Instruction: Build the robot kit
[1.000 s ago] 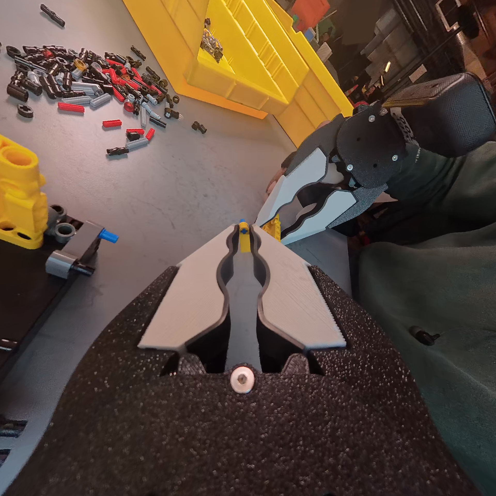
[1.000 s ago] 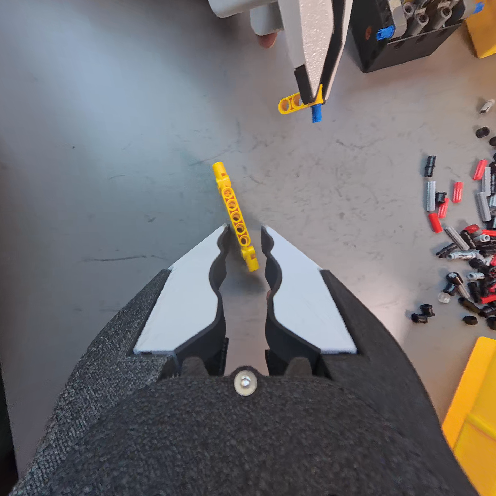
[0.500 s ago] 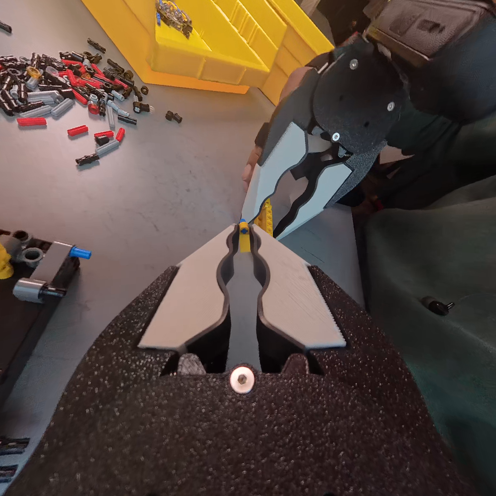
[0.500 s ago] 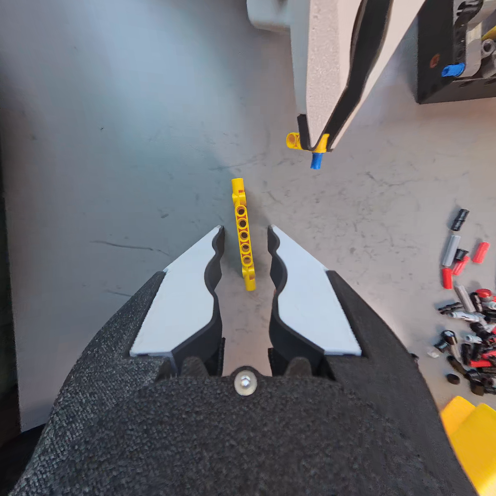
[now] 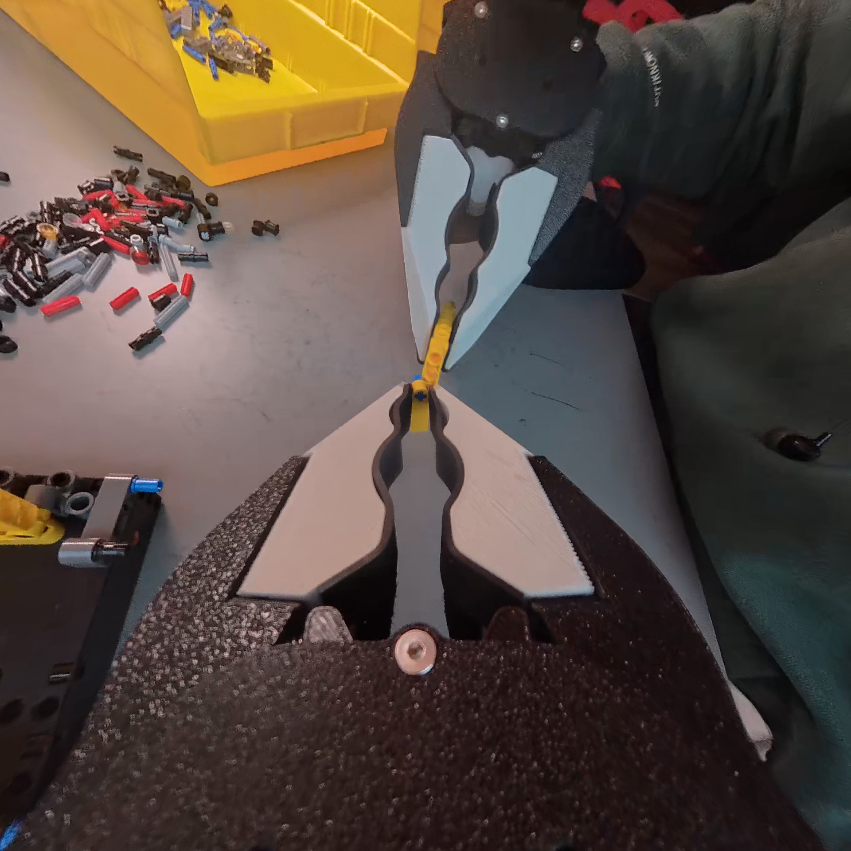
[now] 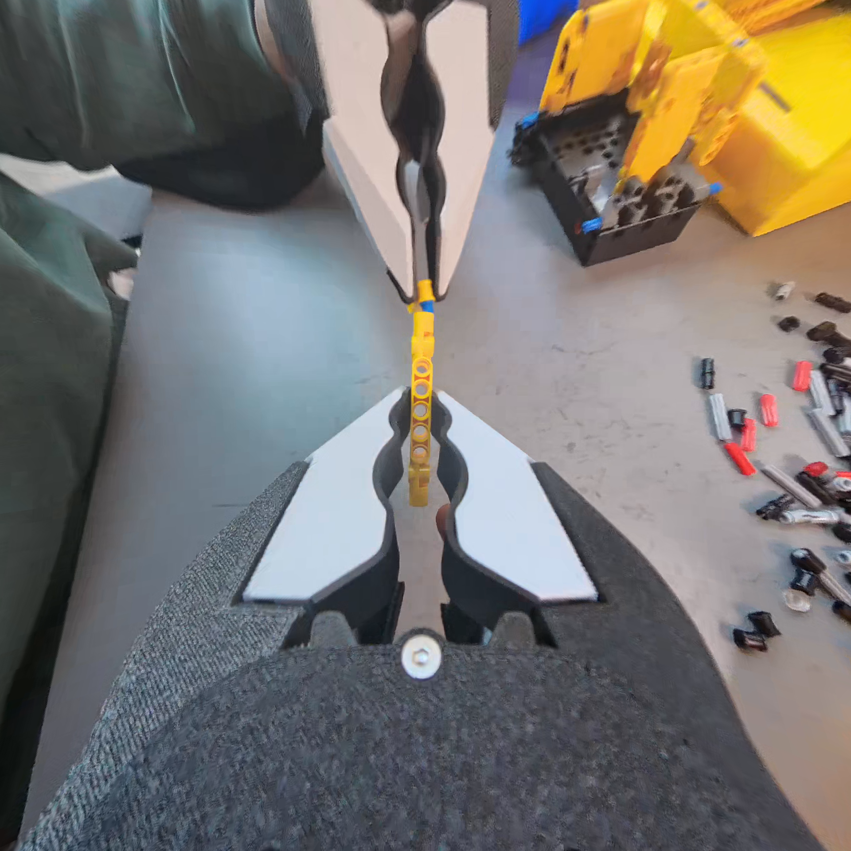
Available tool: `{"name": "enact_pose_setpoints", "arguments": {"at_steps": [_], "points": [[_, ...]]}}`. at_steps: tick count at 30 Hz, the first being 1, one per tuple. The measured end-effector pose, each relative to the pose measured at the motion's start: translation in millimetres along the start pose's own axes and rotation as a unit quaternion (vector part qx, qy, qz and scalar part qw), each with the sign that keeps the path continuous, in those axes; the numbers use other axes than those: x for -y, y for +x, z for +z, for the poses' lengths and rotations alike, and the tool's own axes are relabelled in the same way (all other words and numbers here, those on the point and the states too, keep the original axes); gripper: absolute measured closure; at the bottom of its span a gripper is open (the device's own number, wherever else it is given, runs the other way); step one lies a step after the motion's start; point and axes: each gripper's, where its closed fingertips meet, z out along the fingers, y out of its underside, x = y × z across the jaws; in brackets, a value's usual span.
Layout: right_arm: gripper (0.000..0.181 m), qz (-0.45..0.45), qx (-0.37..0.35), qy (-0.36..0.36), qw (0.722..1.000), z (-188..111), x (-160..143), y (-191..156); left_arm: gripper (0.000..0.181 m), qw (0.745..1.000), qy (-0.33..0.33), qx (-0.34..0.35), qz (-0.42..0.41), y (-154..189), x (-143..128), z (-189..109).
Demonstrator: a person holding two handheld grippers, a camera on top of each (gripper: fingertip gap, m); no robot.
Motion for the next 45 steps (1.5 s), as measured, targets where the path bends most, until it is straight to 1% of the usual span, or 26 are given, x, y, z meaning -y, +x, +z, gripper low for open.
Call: {"name": "enact_pose_setpoints", "arguments": {"at_steps": [2,4,11,21,24,30,37,45], "points": [[0.175,0.007,-0.006,0.038,0.999,-7,4,4,0.176,1.000,0.009,0.000,0.010,2,4,-2],[0.175,0.006,0.000,0.051,0.999,-7,1,3,0.176,1.000,0.012,0.003,0.020,3,6,-1],[0.175,-0.031,0.028,0.029,0.999,1,-6,-3,0.176,0.999,-0.014,0.004,0.042,7,-2,5],[0.175,-0.039,0.039,0.040,0.998,1,-5,-6,0.176,0.999,-0.020,-0.007,0.049,12,-2,4],[0.175,-0.031,0.046,0.053,0.997,-2,-2,-7,0.176,0.998,-0.018,-0.009,0.052,14,-1,3],[0.175,-0.038,0.055,0.052,0.996,-4,-2,-12,0.176,0.997,-0.029,-0.008,0.067,19,-2,4],[0.175,-0.048,0.053,0.039,0.997,-4,-3,-11,0.176,0.996,-0.046,0.004,0.077,17,-6,4],[0.176,-0.064,0.046,0.025,0.997,-3,-3,-11,0.176,0.996,-0.050,0.006,0.078,18,-7,5]]}}
